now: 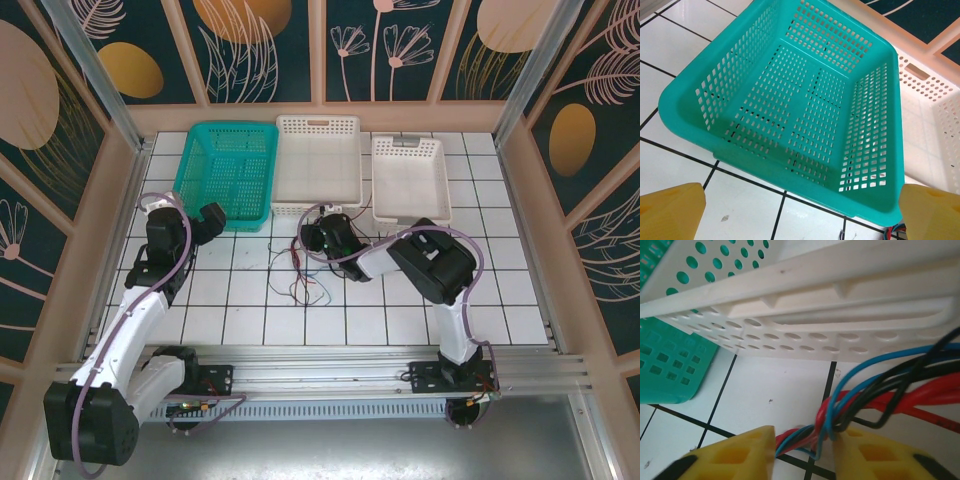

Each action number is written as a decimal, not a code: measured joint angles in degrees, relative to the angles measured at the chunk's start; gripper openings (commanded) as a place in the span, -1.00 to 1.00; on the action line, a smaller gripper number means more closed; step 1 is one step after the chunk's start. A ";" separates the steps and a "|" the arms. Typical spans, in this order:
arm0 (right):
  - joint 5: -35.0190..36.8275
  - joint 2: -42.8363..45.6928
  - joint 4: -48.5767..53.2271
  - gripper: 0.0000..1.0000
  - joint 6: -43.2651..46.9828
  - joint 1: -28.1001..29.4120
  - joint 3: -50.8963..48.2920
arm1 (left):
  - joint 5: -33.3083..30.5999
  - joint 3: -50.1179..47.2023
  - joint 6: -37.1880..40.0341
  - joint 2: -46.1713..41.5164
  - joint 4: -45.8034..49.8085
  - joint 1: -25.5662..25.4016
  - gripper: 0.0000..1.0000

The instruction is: Untangle the cables

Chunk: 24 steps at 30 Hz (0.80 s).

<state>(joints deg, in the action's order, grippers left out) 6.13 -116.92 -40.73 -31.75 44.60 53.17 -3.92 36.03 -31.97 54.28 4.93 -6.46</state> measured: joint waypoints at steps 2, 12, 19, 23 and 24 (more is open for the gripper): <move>-0.15 -0.31 -0.26 -0.52 0.26 0.00 -0.09 | 0.02 0.15 0.26 0.00 0.07 -0.11 0.97; -1.86 -0.39 -4.57 -0.66 -0.15 0.02 -3.19 | -0.24 0.44 1.55 0.17 0.81 -1.68 0.97; -8.13 0.52 -10.08 -0.34 -1.64 0.04 -6.75 | -0.63 1.01 2.21 0.63 1.57 -2.34 0.97; -10.32 0.52 -11.56 -0.20 -2.78 0.15 -6.64 | -0.63 1.20 2.60 0.68 1.79 -2.36 0.97; -10.49 0.52 -11.39 -0.18 -3.10 0.15 -6.36 | -0.63 1.20 2.69 0.74 1.79 -2.40 0.97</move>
<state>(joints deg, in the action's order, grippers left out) -4.36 -116.40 -52.12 -34.85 44.75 46.81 -4.56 37.23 -29.28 55.02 6.72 -8.86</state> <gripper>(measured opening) 0.393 0.986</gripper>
